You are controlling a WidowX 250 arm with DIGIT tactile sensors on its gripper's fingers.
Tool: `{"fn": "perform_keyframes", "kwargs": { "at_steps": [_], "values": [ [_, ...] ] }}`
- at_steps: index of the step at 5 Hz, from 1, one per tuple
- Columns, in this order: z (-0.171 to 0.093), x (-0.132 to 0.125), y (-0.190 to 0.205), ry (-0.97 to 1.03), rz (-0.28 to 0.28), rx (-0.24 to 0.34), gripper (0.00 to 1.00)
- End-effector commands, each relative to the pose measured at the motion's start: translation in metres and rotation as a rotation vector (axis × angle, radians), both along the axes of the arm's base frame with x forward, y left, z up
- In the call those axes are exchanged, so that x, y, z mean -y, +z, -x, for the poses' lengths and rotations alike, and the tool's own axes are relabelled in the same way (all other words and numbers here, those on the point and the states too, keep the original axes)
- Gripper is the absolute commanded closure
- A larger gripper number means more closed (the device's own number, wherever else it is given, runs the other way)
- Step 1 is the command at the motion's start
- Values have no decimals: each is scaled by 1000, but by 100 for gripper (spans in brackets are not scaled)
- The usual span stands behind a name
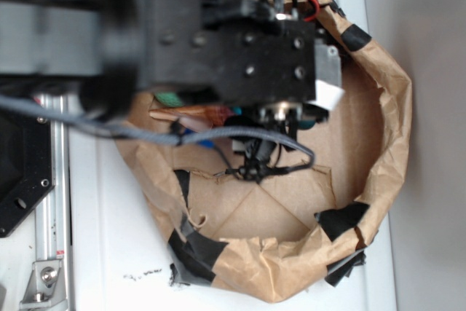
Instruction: Grab the plastic pickle.
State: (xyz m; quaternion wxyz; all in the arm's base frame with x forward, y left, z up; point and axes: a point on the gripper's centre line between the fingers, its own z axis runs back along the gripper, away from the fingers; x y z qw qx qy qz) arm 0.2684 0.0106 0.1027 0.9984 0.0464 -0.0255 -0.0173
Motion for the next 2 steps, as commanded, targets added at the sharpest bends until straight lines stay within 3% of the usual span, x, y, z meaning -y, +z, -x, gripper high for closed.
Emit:
{"fn": "perform_keyframes", "kwargs": {
  "at_steps": [1,2],
  "values": [
    [-5,28,77,263,71,16,100],
    [-9,31,72,281,87,6,100]
  ]
}}
